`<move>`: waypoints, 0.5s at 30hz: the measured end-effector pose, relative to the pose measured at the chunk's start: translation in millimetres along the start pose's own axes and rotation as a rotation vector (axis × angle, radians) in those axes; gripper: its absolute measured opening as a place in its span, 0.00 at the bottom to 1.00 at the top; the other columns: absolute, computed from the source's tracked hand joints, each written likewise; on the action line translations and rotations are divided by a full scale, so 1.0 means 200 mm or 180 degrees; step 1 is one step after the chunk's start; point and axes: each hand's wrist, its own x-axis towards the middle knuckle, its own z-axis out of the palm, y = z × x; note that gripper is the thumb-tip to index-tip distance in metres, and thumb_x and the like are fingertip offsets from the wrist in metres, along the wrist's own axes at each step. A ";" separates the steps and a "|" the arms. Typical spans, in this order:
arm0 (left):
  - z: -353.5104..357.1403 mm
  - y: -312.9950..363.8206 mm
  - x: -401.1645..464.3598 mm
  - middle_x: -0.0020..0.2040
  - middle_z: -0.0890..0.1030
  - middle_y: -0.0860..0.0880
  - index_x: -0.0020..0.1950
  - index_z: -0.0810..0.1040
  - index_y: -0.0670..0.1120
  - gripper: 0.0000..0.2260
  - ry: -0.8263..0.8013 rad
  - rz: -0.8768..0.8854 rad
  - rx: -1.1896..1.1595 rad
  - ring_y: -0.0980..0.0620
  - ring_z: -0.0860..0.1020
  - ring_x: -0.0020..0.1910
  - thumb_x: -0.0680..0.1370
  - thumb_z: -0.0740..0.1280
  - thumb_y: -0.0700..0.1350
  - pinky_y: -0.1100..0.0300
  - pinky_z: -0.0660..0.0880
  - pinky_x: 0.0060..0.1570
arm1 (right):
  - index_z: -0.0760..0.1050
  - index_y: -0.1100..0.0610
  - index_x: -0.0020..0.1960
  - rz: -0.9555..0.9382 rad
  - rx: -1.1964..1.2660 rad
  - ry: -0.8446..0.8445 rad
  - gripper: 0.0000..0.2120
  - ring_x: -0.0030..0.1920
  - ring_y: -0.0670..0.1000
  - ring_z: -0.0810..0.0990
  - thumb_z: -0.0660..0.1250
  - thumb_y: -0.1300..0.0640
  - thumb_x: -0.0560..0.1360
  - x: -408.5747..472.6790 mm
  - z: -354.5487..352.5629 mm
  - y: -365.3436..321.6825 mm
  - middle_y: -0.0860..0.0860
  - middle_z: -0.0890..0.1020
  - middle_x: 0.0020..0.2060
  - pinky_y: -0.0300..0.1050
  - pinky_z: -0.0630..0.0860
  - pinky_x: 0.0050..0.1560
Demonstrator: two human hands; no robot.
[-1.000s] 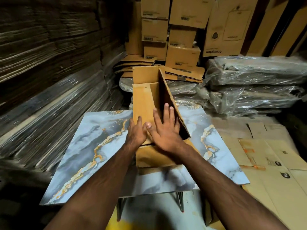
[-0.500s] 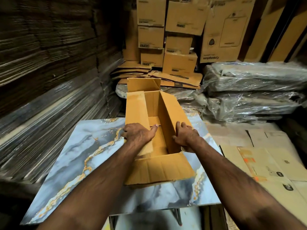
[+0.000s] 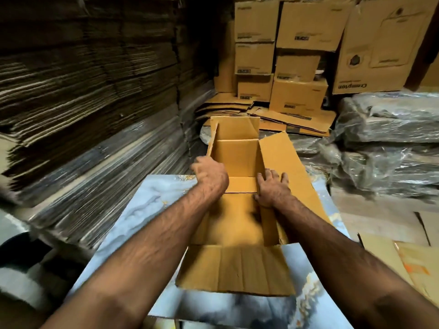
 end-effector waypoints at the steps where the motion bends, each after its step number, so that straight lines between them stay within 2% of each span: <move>1: -0.04 -0.02 0.02 0.76 0.61 0.36 0.77 0.60 0.42 0.24 -0.0059 -0.0194 0.0083 0.35 0.63 0.73 0.82 0.59 0.44 0.45 0.65 0.67 | 0.51 0.55 0.80 -0.0014 -0.0055 -0.0082 0.38 0.79 0.59 0.48 0.60 0.38 0.78 0.02 0.00 0.01 0.58 0.50 0.79 0.65 0.46 0.76; 2: -0.09 -0.05 0.03 0.79 0.54 0.35 0.79 0.57 0.42 0.27 -0.0189 -0.0373 0.0217 0.33 0.54 0.77 0.82 0.60 0.45 0.40 0.60 0.71 | 0.52 0.54 0.79 -0.0028 -0.0094 -0.0134 0.37 0.79 0.60 0.48 0.60 0.38 0.78 0.04 0.00 0.01 0.58 0.50 0.79 0.65 0.46 0.76; 4: -0.09 -0.14 0.08 0.80 0.42 0.37 0.80 0.49 0.41 0.32 -0.0376 -0.0680 0.0688 0.34 0.40 0.78 0.81 0.61 0.47 0.34 0.48 0.74 | 0.55 0.54 0.78 -0.0091 -0.0117 -0.0068 0.36 0.78 0.60 0.49 0.61 0.38 0.77 0.07 0.00 0.03 0.58 0.51 0.79 0.65 0.47 0.76; 6: -0.02 -0.23 0.14 0.80 0.39 0.41 0.81 0.47 0.44 0.37 -0.0656 -0.0828 0.0597 0.36 0.37 0.78 0.80 0.63 0.55 0.34 0.43 0.74 | 0.56 0.53 0.78 -0.0178 -0.0054 0.0059 0.35 0.78 0.60 0.50 0.61 0.38 0.77 0.10 0.00 0.04 0.59 0.51 0.79 0.65 0.48 0.76; 8: 0.08 -0.29 0.15 0.81 0.41 0.44 0.81 0.49 0.50 0.40 -0.1023 -0.0862 0.0370 0.35 0.39 0.78 0.77 0.61 0.67 0.33 0.44 0.74 | 0.57 0.52 0.77 -0.0230 0.0068 0.0100 0.35 0.78 0.60 0.50 0.62 0.38 0.77 0.13 0.00 0.05 0.59 0.52 0.79 0.65 0.48 0.76; 9: 0.13 -0.30 0.15 0.81 0.42 0.44 0.81 0.48 0.50 0.42 -0.1085 -0.0845 0.0299 0.35 0.41 0.78 0.75 0.61 0.69 0.33 0.45 0.74 | 0.56 0.52 0.77 -0.0234 0.0105 0.0083 0.35 0.78 0.60 0.50 0.62 0.38 0.77 0.15 0.01 0.06 0.59 0.52 0.79 0.65 0.48 0.76; 13: 0.30 -0.30 0.18 0.80 0.48 0.42 0.81 0.42 0.45 0.48 -0.1487 -0.0948 -0.0312 0.38 0.54 0.78 0.75 0.66 0.66 0.43 0.59 0.74 | 0.53 0.52 0.78 -0.0238 0.0054 -0.0068 0.36 0.79 0.61 0.48 0.62 0.39 0.77 0.20 0.02 0.05 0.60 0.50 0.79 0.65 0.47 0.76; 15: 0.35 -0.26 0.23 0.79 0.54 0.40 0.80 0.46 0.43 0.47 -0.1357 -0.1107 -0.0465 0.38 0.59 0.76 0.74 0.69 0.64 0.44 0.64 0.72 | 0.51 0.52 0.79 -0.0256 0.0002 -0.0092 0.37 0.79 0.61 0.46 0.62 0.38 0.77 0.26 0.00 0.03 0.60 0.48 0.79 0.65 0.46 0.76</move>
